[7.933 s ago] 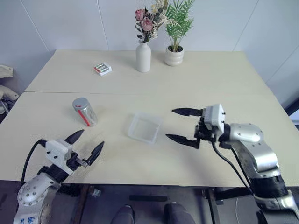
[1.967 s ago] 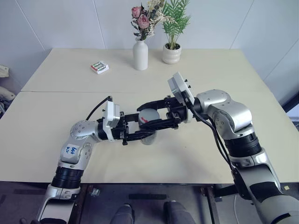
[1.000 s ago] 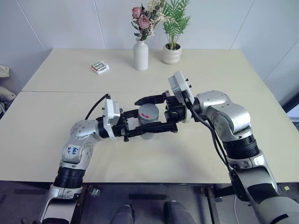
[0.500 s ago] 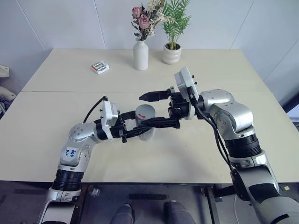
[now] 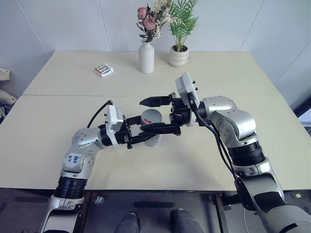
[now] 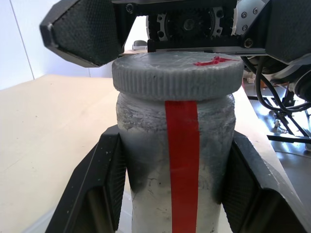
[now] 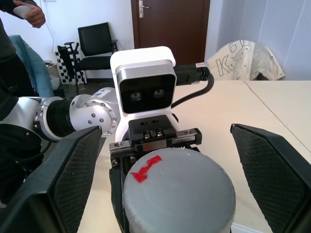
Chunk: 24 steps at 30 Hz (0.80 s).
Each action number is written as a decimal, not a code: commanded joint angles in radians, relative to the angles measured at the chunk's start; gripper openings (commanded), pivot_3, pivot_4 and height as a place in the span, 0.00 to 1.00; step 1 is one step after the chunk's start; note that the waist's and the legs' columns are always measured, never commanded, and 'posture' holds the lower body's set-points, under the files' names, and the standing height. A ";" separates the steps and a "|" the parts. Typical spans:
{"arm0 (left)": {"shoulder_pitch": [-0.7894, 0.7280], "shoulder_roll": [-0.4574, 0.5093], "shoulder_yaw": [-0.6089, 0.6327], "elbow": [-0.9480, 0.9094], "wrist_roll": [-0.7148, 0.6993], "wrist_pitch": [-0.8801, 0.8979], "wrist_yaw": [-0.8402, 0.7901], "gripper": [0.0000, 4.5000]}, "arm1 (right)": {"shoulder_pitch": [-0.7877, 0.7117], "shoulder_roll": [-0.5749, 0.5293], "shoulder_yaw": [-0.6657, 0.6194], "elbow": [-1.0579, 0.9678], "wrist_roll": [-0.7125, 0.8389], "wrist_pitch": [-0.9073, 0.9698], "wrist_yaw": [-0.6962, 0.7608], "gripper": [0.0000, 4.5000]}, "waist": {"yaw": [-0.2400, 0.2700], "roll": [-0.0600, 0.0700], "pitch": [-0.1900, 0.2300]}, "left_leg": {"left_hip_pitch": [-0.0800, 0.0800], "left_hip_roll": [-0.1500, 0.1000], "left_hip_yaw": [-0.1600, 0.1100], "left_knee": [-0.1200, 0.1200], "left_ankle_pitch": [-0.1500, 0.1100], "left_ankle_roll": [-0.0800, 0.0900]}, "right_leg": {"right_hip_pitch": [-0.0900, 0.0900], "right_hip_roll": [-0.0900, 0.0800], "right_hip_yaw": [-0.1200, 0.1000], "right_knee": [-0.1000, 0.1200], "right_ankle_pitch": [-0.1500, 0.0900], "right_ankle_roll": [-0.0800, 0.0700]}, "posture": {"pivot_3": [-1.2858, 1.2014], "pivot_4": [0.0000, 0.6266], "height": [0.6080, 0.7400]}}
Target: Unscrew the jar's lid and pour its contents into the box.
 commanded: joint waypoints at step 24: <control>0.013 -0.003 0.002 -0.064 -0.022 0.000 0.007 0.50 | -0.045 -0.078 -0.075 0.141 -0.024 -0.074 0.047 0.99 | -0.001 0.000 0.000 | 0.000 0.000 0.000 0.000 0.000 0.000 | 0.000 0.000 0.000 0.000 0.000 0.000 | 0.52 0.24 1.00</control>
